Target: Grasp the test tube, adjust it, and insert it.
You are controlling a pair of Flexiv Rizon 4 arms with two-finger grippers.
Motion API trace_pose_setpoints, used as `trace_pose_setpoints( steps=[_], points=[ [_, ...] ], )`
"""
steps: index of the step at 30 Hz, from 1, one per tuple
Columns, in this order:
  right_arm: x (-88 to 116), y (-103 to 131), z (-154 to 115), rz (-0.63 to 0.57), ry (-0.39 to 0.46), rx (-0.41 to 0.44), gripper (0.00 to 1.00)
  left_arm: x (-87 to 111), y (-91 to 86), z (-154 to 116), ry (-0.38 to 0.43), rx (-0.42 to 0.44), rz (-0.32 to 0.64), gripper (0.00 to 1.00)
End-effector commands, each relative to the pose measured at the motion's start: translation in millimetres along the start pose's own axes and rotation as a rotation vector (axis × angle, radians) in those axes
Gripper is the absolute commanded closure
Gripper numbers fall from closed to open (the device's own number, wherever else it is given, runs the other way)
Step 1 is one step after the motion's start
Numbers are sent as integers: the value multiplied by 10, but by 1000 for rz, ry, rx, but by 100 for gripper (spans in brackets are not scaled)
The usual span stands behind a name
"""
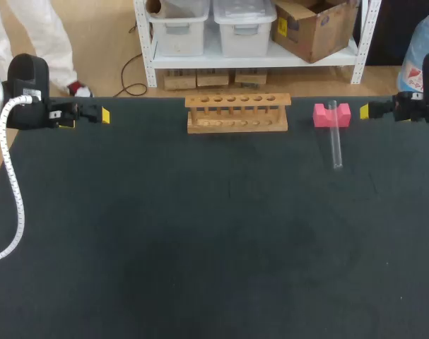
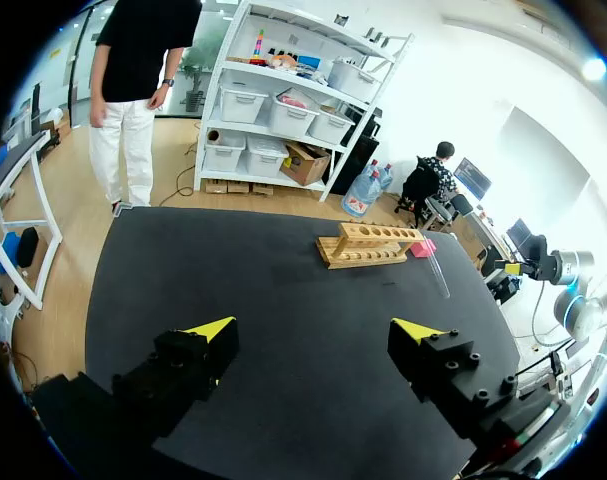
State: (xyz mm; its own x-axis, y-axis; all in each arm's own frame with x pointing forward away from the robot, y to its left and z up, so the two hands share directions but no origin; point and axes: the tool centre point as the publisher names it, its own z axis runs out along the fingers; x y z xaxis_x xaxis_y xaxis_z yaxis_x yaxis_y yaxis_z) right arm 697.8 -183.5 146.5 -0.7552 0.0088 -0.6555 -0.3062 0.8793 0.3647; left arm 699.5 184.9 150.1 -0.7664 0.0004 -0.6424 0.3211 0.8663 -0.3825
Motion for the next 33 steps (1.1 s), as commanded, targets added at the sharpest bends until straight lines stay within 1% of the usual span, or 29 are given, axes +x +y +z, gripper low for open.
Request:
trace_pose_setpoints(
  steps=[1,12,15,17,21,23,25,28,29,33],
  points=[
    [0,14,-10,0,1,7,0,-9,-6,0,4,-4,-1,0],
    [0,14,-10,0,1,7,0,-20,1,5,4,-3,-1,0],
    [0,14,-10,0,1,7,0,-42,18,1,4,32,27,0],
    [0,14,-10,0,1,7,0,-71,44,-14,9,91,49,0],
    [0,14,-10,0,1,7,0,-133,113,-7,-1,139,163,0],
    [0,14,-10,0,1,7,0,-181,148,-6,-25,167,224,0],
    [0,14,-10,0,1,7,0,-235,183,4,-37,212,299,0],
    [0,14,-10,0,1,7,0,-326,230,37,-56,293,383,0],
    [0,14,-10,0,1,7,0,-356,238,52,-75,316,411,0],
    [0,14,-10,0,1,7,0,-451,265,99,-120,451,515,0]
  ],
)
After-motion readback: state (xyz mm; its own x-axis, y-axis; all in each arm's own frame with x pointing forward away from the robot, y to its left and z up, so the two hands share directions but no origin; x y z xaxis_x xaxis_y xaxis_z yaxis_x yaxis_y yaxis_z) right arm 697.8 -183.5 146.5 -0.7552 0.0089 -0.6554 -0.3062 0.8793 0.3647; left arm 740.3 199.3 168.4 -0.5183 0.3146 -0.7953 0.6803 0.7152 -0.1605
